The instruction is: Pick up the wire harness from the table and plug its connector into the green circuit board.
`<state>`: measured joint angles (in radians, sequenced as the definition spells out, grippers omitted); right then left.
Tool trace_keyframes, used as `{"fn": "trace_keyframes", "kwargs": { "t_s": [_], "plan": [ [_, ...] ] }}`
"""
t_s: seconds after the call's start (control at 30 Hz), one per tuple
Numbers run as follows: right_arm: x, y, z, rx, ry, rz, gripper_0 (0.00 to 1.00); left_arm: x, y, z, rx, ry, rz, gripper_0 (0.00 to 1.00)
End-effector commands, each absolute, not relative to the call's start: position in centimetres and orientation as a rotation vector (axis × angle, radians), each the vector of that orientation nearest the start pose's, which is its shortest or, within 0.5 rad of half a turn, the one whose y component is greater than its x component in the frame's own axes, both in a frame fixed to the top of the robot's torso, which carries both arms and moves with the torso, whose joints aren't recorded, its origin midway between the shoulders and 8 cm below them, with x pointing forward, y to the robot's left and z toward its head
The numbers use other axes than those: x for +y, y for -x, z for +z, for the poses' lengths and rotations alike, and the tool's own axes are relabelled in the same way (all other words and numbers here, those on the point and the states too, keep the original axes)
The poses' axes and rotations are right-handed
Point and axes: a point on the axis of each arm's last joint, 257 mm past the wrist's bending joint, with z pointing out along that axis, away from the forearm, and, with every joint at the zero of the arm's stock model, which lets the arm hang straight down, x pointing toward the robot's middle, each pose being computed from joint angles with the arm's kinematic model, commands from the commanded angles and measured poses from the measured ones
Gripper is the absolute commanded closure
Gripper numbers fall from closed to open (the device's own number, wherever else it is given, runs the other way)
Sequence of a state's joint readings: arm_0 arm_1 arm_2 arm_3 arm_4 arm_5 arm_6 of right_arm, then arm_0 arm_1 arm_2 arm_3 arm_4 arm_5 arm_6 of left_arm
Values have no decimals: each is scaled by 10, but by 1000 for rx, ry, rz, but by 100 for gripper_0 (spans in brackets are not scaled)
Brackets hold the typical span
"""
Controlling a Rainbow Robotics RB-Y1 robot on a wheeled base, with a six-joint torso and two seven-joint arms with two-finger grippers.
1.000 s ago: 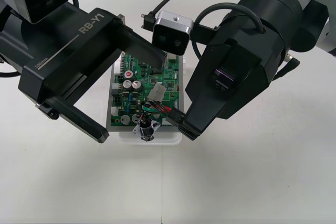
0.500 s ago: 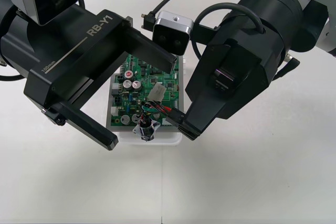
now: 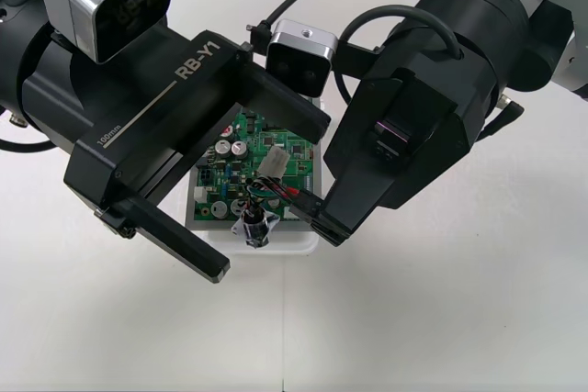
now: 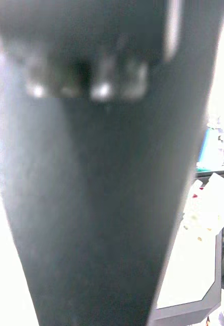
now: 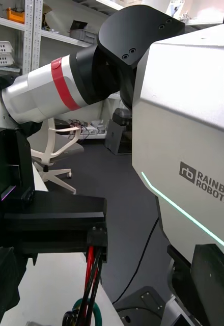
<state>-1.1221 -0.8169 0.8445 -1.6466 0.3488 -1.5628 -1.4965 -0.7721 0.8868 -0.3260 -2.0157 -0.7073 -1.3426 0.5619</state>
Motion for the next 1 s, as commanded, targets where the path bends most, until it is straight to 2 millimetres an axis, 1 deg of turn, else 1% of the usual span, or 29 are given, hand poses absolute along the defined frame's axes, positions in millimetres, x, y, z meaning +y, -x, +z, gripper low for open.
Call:
{"fn": "trace_keyframes", "kwargs": {
  "t_s": [0.03, 0.5, 0.7, 0.8, 1.0],
  "plan": [
    [-6, -180, 45, 2255, 1710, 2236, 100, 2, -201, 67, 907, -1838, -1327, 0],
    [-6, -180, 45, 2254, 1710, 2238, 100, 2, -198, 66, 922, -1846, -1332, 0],
    [-6, -180, 45, 2254, 1710, 2238, 100, 0, -201, 61, 934, -1852, -1305, 0],
    [-6, -180, 45, 2254, 1710, 2238, 100, 0, -200, 57, 946, -1859, -1313, 0],
    [-6, -180, 45, 2248, 1713, 2238, 100, -1, -199, 57, 944, -1862, -1313, 0]
  ]
}}
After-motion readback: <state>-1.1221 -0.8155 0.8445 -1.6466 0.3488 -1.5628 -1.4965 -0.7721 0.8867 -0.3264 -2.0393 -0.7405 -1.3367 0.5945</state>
